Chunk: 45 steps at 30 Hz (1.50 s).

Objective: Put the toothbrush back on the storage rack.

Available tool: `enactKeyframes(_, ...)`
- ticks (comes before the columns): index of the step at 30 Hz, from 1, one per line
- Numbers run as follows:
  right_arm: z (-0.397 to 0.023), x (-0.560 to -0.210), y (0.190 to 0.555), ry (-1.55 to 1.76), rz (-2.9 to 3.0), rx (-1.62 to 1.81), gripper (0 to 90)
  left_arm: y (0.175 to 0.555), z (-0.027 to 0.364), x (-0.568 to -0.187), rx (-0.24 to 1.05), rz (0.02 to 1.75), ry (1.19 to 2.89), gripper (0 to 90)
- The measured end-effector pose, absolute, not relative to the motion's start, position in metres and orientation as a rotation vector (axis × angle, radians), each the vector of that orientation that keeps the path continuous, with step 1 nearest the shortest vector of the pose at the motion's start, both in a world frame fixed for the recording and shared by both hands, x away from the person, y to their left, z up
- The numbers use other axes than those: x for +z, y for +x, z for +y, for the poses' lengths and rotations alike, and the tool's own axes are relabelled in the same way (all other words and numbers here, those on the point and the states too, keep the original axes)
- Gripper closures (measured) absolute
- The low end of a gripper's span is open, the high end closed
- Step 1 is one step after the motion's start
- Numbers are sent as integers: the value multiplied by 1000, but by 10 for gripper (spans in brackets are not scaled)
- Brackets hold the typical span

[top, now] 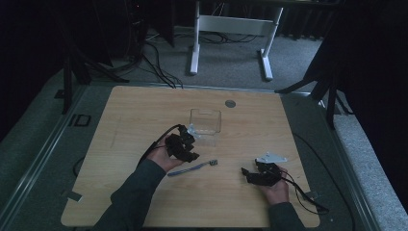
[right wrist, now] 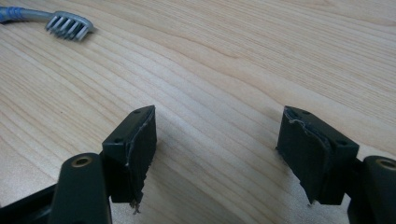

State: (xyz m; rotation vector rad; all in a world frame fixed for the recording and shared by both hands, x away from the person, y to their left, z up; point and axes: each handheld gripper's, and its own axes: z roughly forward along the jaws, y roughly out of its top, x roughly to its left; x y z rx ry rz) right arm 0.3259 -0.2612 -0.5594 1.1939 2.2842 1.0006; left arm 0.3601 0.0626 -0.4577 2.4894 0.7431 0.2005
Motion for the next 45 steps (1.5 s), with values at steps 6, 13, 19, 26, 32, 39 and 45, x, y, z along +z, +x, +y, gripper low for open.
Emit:
enactKeyframes(6,-261,-559,326,1194,2285,1001,279,360,60,-459,207,743,2501,571)
enactKeyframes(13,-261,-559,326,1192,2285,1000,279,361,56,-464,202,734,2536,567)
enactKeyframes(19,-261,-559,326,1191,2286,1000,279,363,51,-471,194,726,2568,565)
enactKeyframes(26,-261,-559,326,1191,2287,1001,279,365,50,-474,187,727,2585,565)
enactKeyframes(32,-261,-559,326,1191,2287,1001,279,365,48,-477,173,721,2614,565)
enactKeyframes(39,-261,-559,326,1191,2288,1002,279,366,44,-483,148,711,2650,566)
enactKeyframes(45,-261,-559,326,1190,2289,1002,279,367,42,-487,124,710,2675,566)
